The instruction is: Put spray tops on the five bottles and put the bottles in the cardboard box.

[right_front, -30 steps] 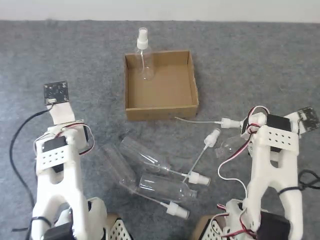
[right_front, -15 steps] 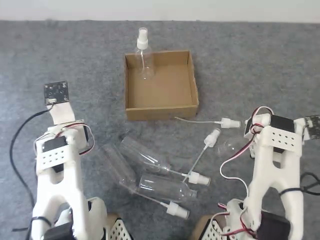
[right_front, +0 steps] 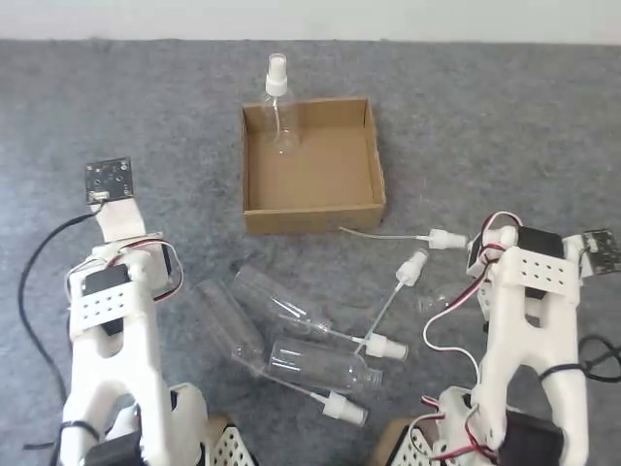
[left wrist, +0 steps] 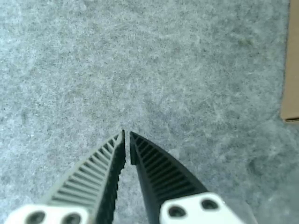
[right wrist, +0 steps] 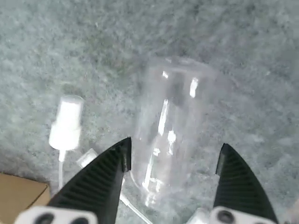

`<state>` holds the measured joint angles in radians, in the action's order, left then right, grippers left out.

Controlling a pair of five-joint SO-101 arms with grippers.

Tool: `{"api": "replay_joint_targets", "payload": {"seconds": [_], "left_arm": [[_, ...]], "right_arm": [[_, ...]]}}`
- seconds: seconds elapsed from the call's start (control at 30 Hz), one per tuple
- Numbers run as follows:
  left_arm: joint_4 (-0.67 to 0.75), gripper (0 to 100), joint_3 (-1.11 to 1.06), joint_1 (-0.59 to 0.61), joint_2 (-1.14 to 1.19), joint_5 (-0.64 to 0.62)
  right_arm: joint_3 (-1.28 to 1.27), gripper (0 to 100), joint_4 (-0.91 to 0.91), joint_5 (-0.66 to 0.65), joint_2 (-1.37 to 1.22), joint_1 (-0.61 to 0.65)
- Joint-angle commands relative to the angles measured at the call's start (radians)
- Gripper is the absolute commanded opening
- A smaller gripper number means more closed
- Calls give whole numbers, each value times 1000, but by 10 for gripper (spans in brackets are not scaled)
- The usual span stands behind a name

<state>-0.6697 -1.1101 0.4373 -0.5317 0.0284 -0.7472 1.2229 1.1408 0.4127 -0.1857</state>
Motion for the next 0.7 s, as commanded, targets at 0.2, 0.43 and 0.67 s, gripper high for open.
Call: {"api": "replay_joint_targets", "payload": {"seconds": [0.2, 0.43, 0.67], "left_arm": [[25, 16, -2, 5, -43, 11], [25, 16, -2, 3, -43, 11], [25, 16, -2, 3, -43, 11]], "right_arm": [[305, 250, 245, -173, 50, 54], [331, 249, 259, -473, 50, 54], [331, 249, 268, -686, 50, 67]]}}
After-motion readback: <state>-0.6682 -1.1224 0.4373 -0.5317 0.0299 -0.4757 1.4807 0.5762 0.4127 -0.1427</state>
